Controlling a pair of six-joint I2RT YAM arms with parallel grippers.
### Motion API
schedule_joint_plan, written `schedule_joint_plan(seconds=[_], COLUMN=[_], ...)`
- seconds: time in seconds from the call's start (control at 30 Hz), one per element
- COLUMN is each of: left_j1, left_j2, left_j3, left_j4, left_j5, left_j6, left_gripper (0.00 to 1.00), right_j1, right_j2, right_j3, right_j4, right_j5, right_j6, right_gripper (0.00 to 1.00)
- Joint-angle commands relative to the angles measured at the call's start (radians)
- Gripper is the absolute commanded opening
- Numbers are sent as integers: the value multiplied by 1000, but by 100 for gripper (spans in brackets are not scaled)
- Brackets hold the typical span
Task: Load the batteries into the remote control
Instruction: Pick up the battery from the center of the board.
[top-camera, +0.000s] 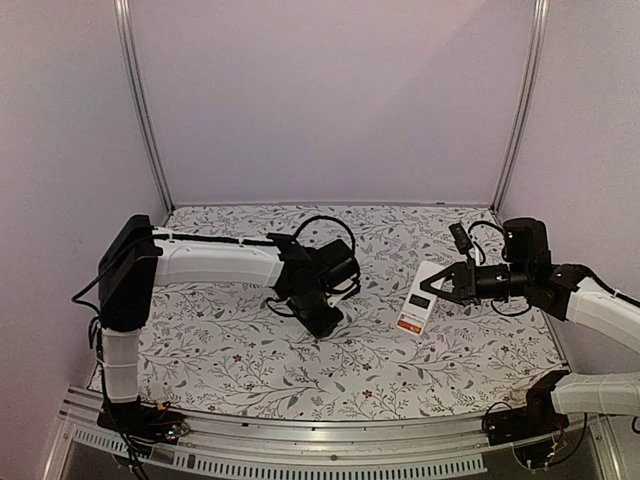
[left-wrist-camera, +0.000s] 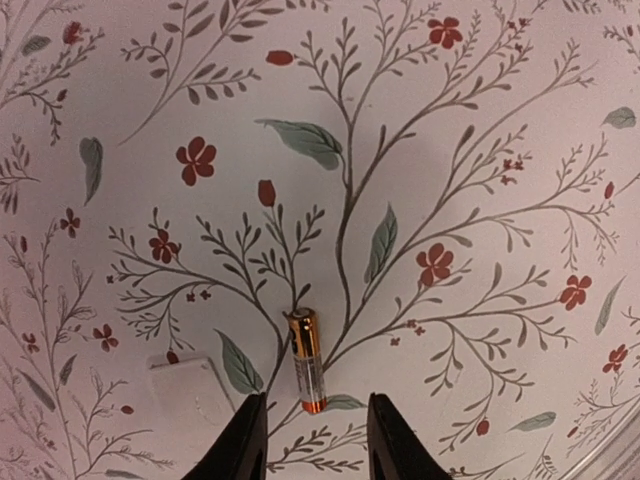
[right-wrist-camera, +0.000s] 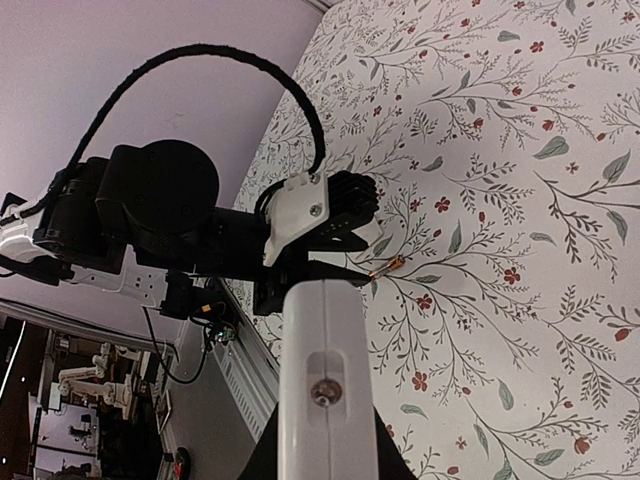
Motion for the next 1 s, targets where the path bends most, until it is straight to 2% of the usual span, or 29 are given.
schedule_joint_plan(seconds=[0.0,0.3,0.57,0.73,0.97], left_j1=[-13,-13,-17,-21,-32], left_j2=[54,130,160,108,-22], left_j3=[46,63,76,37,13], left_j4=[-61,-63,-93,-74,-79], left_j5=[-35,-25,-32,-3,-127], left_j6=[-26,-33,-89,-222,-383], left_gripper=[34,24,12,0,0], right_j1=[-9,-10,-16,-21,-21], right_j2=[-20,-27,-33,-45,-45], right_j3=[-16,-18,-14,-13,-10], right_j4=[-11,-18,-31,-37,-36], right_j5=[-2,-9,-11,-11,-26], right_j6=[-17,-22,-29,-39,-52], right_gripper=[0,0,0,0,0])
